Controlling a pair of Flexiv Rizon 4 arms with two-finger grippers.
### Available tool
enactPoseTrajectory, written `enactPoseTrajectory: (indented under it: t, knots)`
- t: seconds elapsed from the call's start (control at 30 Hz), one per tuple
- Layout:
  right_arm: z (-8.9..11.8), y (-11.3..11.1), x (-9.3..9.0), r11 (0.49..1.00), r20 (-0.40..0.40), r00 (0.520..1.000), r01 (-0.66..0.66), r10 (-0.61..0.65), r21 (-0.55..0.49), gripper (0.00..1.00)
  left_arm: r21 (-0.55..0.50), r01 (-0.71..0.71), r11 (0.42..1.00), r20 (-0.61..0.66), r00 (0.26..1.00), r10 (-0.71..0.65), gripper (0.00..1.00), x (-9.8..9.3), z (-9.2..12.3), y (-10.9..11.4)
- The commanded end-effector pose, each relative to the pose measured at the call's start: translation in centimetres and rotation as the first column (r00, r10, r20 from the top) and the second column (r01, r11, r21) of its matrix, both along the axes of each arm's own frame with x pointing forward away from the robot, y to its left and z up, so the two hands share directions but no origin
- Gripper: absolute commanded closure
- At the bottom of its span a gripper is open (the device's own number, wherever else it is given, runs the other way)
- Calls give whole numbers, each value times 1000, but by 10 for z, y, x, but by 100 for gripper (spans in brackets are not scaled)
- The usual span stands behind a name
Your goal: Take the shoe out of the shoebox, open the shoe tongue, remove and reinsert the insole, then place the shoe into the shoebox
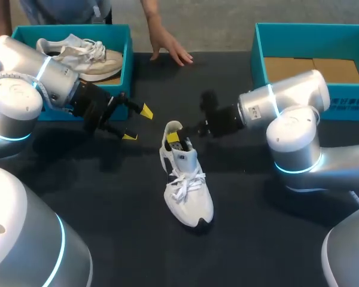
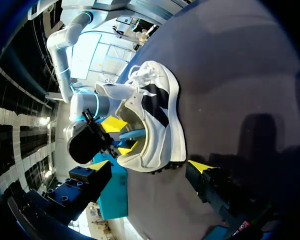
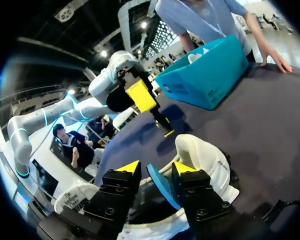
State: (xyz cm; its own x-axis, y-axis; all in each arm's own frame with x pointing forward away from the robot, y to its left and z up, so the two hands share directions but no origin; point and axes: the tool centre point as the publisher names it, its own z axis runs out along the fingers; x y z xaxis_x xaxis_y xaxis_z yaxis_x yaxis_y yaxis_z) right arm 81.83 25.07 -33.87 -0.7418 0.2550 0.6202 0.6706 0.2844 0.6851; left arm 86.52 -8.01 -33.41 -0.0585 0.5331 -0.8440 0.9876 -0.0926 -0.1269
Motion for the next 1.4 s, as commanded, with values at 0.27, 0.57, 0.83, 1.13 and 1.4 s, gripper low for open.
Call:
enactPoseTrajectory:
  t: [0.27,0.57,0.83,1.13,1.4]
  knots:
    - [7,-1,-5,999,59,998,27,-29,32,57,0,-2,1000,3,1000,2,0,-1,0,0]
    - [26,-5,-4,998,123,991,54,-59,37,54,0,-2,1000,3,1000,2,0,-1,0,0]
    - [36,-7,-1,997,122,991,68,-62,-45,56,0,-2,1000,3,1000,2,0,-1,0,0]
    - [45,-22,-2,987,131,987,108,-92,-121,57,0,-2,1000,3,1000,2,0,-1,0,0]
    - [52,-35,-8,963,137,983,150,-121,-223,73,0,-2,1000,3,1000,2,0,-1,0,0]
